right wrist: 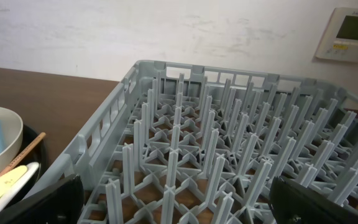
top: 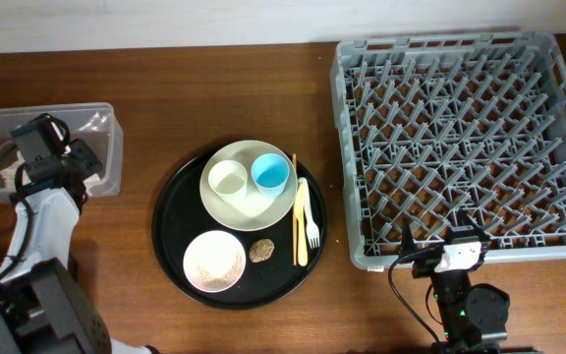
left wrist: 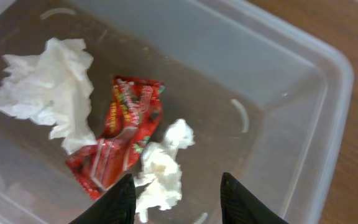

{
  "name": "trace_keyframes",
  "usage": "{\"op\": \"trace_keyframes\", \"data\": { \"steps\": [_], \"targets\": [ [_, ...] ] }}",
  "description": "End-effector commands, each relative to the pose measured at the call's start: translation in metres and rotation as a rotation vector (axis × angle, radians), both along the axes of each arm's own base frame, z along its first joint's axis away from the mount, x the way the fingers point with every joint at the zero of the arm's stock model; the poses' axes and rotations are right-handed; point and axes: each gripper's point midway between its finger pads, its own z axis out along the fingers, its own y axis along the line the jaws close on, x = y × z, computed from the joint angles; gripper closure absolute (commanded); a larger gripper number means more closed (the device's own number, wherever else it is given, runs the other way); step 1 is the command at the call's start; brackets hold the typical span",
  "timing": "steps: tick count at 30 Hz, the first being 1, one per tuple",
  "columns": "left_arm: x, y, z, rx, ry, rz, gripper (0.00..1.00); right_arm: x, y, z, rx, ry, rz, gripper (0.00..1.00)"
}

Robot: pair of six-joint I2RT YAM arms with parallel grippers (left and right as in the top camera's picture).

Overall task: Sort waste into correct bins and load items into the dishwasher rack
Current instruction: 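Carry the small tissue left and drop it into the clear bin, then reach the left gripper to the pink rice bowl and grip its rim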

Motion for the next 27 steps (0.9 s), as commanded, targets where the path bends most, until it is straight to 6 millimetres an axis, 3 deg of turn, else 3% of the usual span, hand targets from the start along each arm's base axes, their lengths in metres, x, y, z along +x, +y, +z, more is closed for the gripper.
{"op": "trace_keyframes", "data": {
  "steps": [1, 2, 3, 4, 5, 6, 8, 10, 13, 15, 16, 18, 22, 27],
  "targets": [
    [-0.004, -0.016, 0.099, 0.006, -0.228, -0.045, 0.56, 0.000, 0.001, -0.002, -0.007, 0.003, 0.005, 0.02],
    [-0.022, -0.024, 0.116, -0.051, -0.250, -0.002, 0.56, 0.000, 0.001, -0.002, -0.007, 0.003, 0.005, 0.02],
    [-0.035, -0.037, 0.121, -0.112, -0.240, -0.012, 0.55, 0.000, 0.001, -0.002, -0.008, 0.003, 0.005, 0.02],
    [-0.054, -0.067, 0.117, -0.220, -0.191, -0.091, 0.46, 0.000, 0.001, -0.002, -0.008, 0.003, 0.005, 0.02],
    [-0.076, -0.093, 0.105, -0.333, -0.105, -0.142, 0.31, 0.000, 0.001, -0.002, -0.007, 0.003, 0.005, 0.02],
    [-0.098, -0.106, 0.087, -0.408, 0.003, -0.138, 0.23, 0.000, 0.001, -0.002, -0.007, 0.003, 0.005, 0.02],
    [-0.122, -0.116, 0.070, -0.464, 0.120, -0.113, 0.16, 0.000, 0.001, -0.002, -0.007, 0.003, 0.005, 0.02],
    [-0.150, -0.130, 0.057, -0.536, 0.244, -0.095, 0.01, 0.000, 0.001, -0.002, -0.007, 0.003, 0.005, 0.02],
    [-0.175, -0.141, 0.048, -0.564, 0.354, -0.123, 0.01, 0.000, 0.001, -0.002, -0.007, 0.003, 0.005, 0.02],
    [-0.188, -0.164, 0.051, -0.598, 0.390, -0.322, 0.01, 0.000, 0.001, -0.002, -0.007, 0.003, 0.005, 0.02],
    [-0.193, -0.167, 0.051, -0.602, 0.405, -0.341, 0.03, 0.000, 0.001, -0.002, -0.008, 0.003, 0.005, 0.01],
    [-0.199, -0.180, 0.050, -0.604, 0.447, -0.390, 0.16, 0.000, 0.001, -0.002, -0.008, 0.003, 0.005, 0.02],
    [-0.197, -0.239, 0.051, -0.531, 0.490, -0.631, 0.57, 0.000, 0.001, -0.002, -0.007, 0.003, 0.005, 0.02],
    [-0.203, -0.291, 0.044, -0.373, 0.536, -0.699, 0.71, 0.000, 0.001, -0.002, -0.007, 0.003, 0.005, 0.02]
  ]
}}
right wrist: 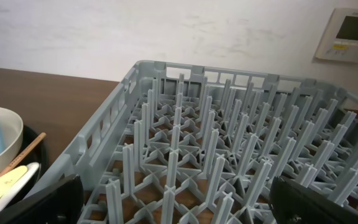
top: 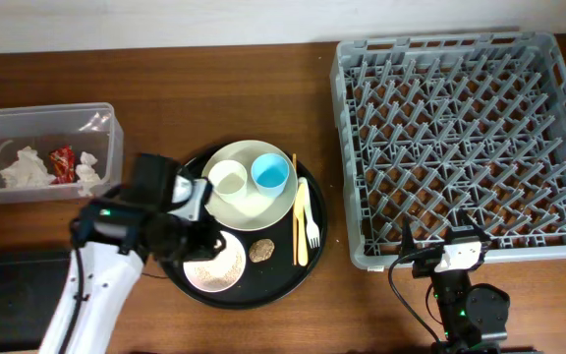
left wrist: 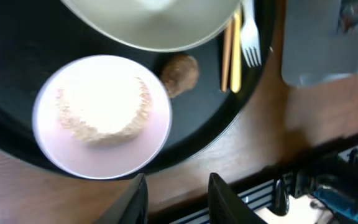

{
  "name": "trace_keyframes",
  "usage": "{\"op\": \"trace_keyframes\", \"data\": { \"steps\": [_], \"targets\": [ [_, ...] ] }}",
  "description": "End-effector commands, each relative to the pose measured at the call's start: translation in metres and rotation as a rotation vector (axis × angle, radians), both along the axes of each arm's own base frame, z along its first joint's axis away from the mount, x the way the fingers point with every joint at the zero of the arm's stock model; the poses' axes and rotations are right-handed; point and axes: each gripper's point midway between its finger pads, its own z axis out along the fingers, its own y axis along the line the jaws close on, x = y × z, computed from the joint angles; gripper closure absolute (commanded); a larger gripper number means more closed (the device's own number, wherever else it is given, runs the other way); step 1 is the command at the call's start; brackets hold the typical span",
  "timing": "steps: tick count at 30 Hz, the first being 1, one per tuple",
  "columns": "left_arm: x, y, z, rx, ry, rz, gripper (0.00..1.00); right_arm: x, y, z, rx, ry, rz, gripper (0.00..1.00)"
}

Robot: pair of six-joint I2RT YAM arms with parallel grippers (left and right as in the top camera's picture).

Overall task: Sort waste into correct bins and load items into the dishwasher rack
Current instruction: 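Reach the left gripper to the pink rice bowl and grip its rim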

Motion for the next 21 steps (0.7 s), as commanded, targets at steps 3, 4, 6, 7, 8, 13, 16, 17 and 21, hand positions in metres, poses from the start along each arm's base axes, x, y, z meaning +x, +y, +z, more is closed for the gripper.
{"op": "trace_keyframes", "data": {
  "steps": [3, 4, 6, 7, 8, 13, 16, 17, 21],
  "targets": [
    [-0.009, -0.017, -0.007, 0.190, -0.032, 0.061, 0.85, 0.000, 0.001, -0.002, -0.007, 0.004, 0.005, 0.02],
    [-0.011, -0.025, -0.007, 0.181, -0.037, 0.049, 0.91, 0.000, 0.001, -0.002, -0.007, 0.004, 0.005, 0.02],
    [-0.013, -0.039, -0.005, 0.169, -0.061, 0.015, 0.97, 0.000, 0.001, -0.002, -0.007, 0.004, 0.005, 0.02],
    [-0.013, -0.041, -0.007, 0.191, -0.068, 0.055, 0.99, 0.000, 0.001, -0.002, -0.007, 0.004, 0.005, 0.01],
    [-0.012, -0.042, -0.010, 0.213, -0.070, 0.091, 0.99, 0.000, 0.001, -0.002, -0.007, 0.004, 0.005, 0.02],
    [-0.007, -0.069, -0.023, 0.189, -0.079, 0.016, 1.00, 0.000, 0.001, -0.002, -0.007, 0.004, 0.005, 0.02],
    [-0.001, -0.066, -0.024, 0.211, -0.101, 0.045, 1.00, 0.000, 0.001, -0.002, -0.007, 0.004, 0.005, 0.02],
    [0.000, -0.062, -0.028, 0.235, -0.090, 0.075, 1.00, 0.000, 0.001, -0.002, -0.007, 0.004, 0.005, 0.02],
    [-0.002, -0.065, -0.055, 0.304, -0.011, 0.056, 0.99, 0.000, 0.001, -0.002, -0.007, 0.004, 0.005, 0.02]
  ]
}}
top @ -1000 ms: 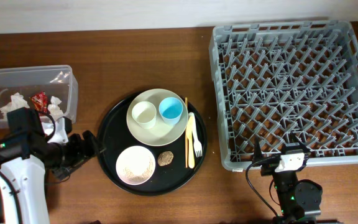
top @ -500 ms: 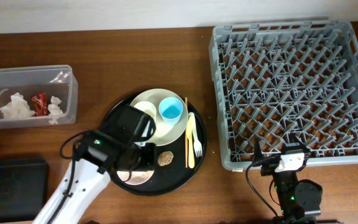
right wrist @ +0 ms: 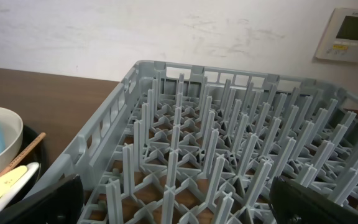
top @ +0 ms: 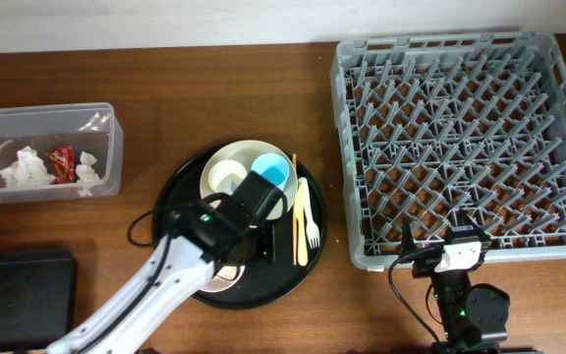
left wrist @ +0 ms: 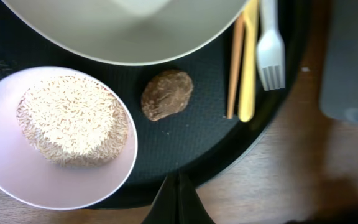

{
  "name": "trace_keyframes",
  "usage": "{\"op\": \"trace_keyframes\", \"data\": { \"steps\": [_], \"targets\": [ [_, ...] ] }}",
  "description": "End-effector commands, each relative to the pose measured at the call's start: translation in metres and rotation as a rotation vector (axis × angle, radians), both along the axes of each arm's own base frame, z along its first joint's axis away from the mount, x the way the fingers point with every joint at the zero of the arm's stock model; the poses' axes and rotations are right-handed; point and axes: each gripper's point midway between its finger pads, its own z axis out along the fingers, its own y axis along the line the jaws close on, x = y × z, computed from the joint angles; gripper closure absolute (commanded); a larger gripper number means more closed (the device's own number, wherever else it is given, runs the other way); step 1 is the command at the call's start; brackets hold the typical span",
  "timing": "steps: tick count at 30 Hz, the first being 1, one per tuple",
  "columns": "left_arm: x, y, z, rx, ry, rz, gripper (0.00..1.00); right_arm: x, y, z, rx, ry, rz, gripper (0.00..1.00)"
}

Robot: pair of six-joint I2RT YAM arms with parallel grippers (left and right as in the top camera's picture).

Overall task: Sort waste into correct bins and load items into the dishwasher rack
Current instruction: 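Reach the left gripper to the pink rice bowl and grip its rim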

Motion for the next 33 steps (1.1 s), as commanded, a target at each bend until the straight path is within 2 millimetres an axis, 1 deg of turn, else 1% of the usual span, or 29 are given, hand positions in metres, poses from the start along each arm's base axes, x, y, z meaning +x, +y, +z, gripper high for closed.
{"op": "trace_keyframes", "data": {
  "steps": [1, 3, 5, 7, 8, 10, 13, 16, 19, 22, 24, 28, 33],
  "targets": [
    [-0.004, 0.002, -0.028, 0.100, 0.058, -0.004, 0.99, 0.000, 0.001, -0.002, -0.008, 0.004, 0.005, 0.02],
    [0.001, 0.009, -0.037, 0.179, 0.044, -0.005, 0.99, 0.000, 0.001, -0.002, -0.008, 0.004, 0.005, 0.02],
    [0.002, 0.011, -0.038, 0.193, 0.039, -0.002, 1.00, 0.000, 0.001, -0.002, -0.008, 0.004, 0.005, 0.02],
    [0.004, 0.024, -0.037, 0.253, 0.023, 0.029, 1.00, 0.000, 0.001, -0.002, -0.008, 0.004, 0.005, 0.02],
    [0.004, 0.027, -0.037, 0.268, 0.021, 0.037, 0.99, 0.000, 0.001, -0.002, -0.008, 0.004, 0.005, 0.02],
    [0.003, 0.026, -0.037, 0.264, 0.023, 0.036, 0.99, 0.000, 0.001, -0.002, -0.008, 0.004, 0.005, 0.02],
    [0.004, 0.026, -0.039, 0.264, 0.023, 0.036, 0.86, 0.000, 0.001, -0.002, -0.008, 0.004, 0.005, 0.02],
    [0.004, 0.025, -0.049, 0.278, 0.046, 0.046, 0.86, 0.000, 0.001, -0.002, -0.008, 0.004, 0.005, 0.02],
    [0.004, 0.025, -0.065, 0.311, 0.083, 0.047, 0.86, 0.000, 0.001, -0.002, -0.008, 0.004, 0.005, 0.02],
    [0.004, 0.025, -0.070, 0.320, 0.093, 0.046, 0.86, 0.000, 0.001, -0.002, -0.008, 0.004, 0.005, 0.02],
    [0.004, 0.025, -0.072, 0.325, 0.098, 0.045, 0.71, 0.000, 0.001, -0.002, -0.008, 0.004, 0.005, 0.02],
    [0.004, 0.025, -0.072, 0.325, 0.098, 0.045, 0.70, 0.000, 0.001, -0.002, -0.008, 0.004, 0.005, 0.02],
    [0.004, 0.025, -0.089, 0.358, 0.134, 0.040, 0.70, 0.000, 0.001, -0.002, -0.008, 0.004, 0.005, 0.01]
  ]
}}
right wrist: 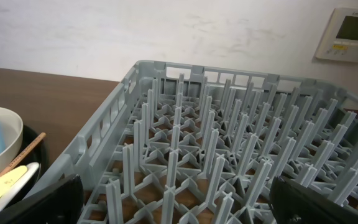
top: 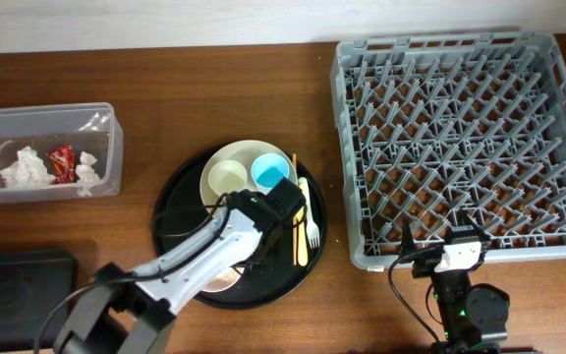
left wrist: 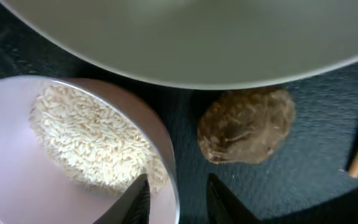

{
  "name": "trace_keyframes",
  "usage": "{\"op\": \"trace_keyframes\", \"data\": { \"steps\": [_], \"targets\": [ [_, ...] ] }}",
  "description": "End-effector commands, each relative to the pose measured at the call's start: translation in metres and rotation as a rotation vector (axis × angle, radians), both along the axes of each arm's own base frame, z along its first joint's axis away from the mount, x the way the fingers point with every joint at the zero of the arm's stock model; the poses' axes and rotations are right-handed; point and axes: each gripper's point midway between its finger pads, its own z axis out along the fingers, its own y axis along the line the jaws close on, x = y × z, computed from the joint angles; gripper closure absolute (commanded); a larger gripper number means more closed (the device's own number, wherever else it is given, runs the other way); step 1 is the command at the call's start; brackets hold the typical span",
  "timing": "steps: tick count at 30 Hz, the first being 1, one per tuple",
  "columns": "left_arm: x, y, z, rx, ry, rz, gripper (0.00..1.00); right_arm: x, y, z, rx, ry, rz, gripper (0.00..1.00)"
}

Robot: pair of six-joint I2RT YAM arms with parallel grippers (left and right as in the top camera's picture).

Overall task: Sort waste into correct bins and load items into the dishwasher rack
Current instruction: 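Reach the left gripper to the pink rice bowl and grip its rim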

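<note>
My left gripper [left wrist: 176,202] is open and low over the black tray [top: 170,226]. Its fingertips [left wrist: 135,198] straddle the right rim of the pink bowl of rice [left wrist: 73,143]. A brown food lump [left wrist: 247,127] lies just ahead and right of the fingers, in front of the cream plate [top: 234,179]. That plate holds a blue cup [top: 271,173]. In the overhead view the left arm hides the lump. A yellow utensil [top: 301,224] and a white fork [top: 312,232] lie at the tray's right. My right gripper [right wrist: 179,205] is open and holds nothing, at the near edge of the grey dishwasher rack [top: 460,138].
A clear bin [top: 106,147] at the far left holds crumpled napkins and a red wrapper [top: 62,162]. A dark flat box [top: 18,285] sits at the front left. The right arm's base [top: 465,305] stands in front of the rack.
My left gripper was shut and higher above the tray. Now it is open and much closer, with its fingers on either side of the pink bowl's rim. The right arm has not moved.
My left gripper was open over the clear bin holding napkins and the red wrapper. Then it was open above the tray over the rice bowl. After that it was shut above the lump and the bowl. Now it is open low at the bowl's rim.
</note>
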Motion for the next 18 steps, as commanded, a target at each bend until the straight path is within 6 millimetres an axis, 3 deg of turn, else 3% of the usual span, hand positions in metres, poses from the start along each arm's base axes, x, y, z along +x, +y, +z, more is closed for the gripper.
{"op": "trace_keyframes", "data": {
  "steps": [1, 18],
  "targets": [
    [-0.0034, 0.0052, -0.0116, 0.042, 0.026, 0.004, 0.71, -0.0002, 0.0012, -0.0024, -0.007, 0.004, 0.005, 0.02],
    [-0.0039, 0.0066, -0.0162, 0.057, 0.037, 0.003, 0.72, -0.0002, 0.0012, -0.0024, -0.007, 0.004, 0.005, 0.02]
  ]
}}
